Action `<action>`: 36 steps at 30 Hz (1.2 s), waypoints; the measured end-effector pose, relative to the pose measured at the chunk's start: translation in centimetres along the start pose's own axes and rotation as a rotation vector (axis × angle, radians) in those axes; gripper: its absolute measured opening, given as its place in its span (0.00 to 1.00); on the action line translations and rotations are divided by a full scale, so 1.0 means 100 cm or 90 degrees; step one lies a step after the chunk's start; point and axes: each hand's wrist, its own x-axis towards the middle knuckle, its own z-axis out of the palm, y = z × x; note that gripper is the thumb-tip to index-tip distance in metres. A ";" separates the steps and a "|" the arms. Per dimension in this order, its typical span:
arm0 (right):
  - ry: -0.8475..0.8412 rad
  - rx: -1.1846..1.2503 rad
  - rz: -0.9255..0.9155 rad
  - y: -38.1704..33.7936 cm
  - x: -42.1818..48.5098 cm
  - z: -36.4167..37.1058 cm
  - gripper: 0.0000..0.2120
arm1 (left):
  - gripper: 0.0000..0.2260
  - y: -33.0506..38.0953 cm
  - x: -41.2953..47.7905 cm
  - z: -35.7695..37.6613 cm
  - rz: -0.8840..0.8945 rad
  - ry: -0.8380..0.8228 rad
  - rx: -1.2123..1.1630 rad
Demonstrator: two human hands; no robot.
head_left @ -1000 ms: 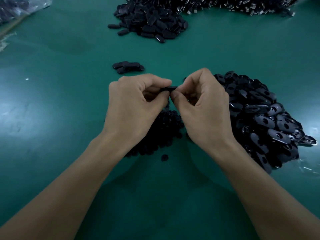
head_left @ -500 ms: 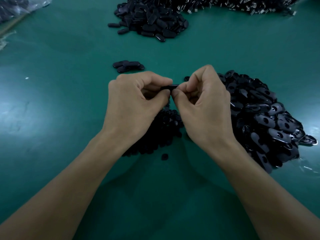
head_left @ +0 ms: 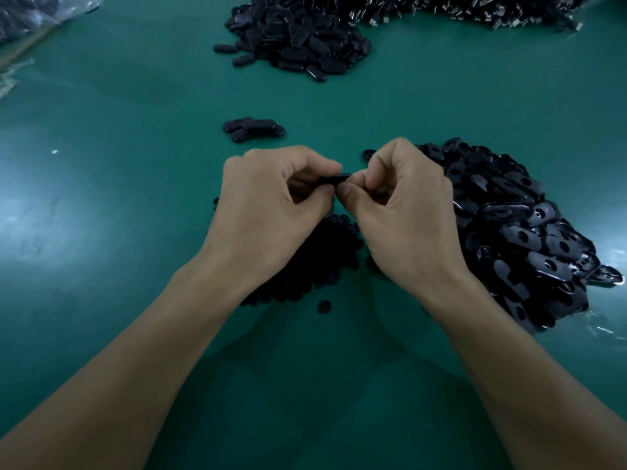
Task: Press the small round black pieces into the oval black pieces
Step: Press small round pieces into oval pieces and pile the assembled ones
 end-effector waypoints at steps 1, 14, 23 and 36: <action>-0.002 -0.001 0.006 0.001 0.000 0.000 0.20 | 0.12 0.000 0.000 0.000 0.006 -0.002 0.005; -0.018 0.009 0.012 -0.004 0.001 -0.004 0.20 | 0.11 -0.001 0.000 0.001 0.043 0.020 0.020; -0.028 -0.016 -0.005 -0.002 0.002 -0.006 0.21 | 0.12 -0.002 -0.002 0.002 0.050 0.012 0.020; -0.041 0.034 -0.061 0.002 0.004 -0.005 0.10 | 0.12 0.001 0.002 0.001 0.019 0.081 0.012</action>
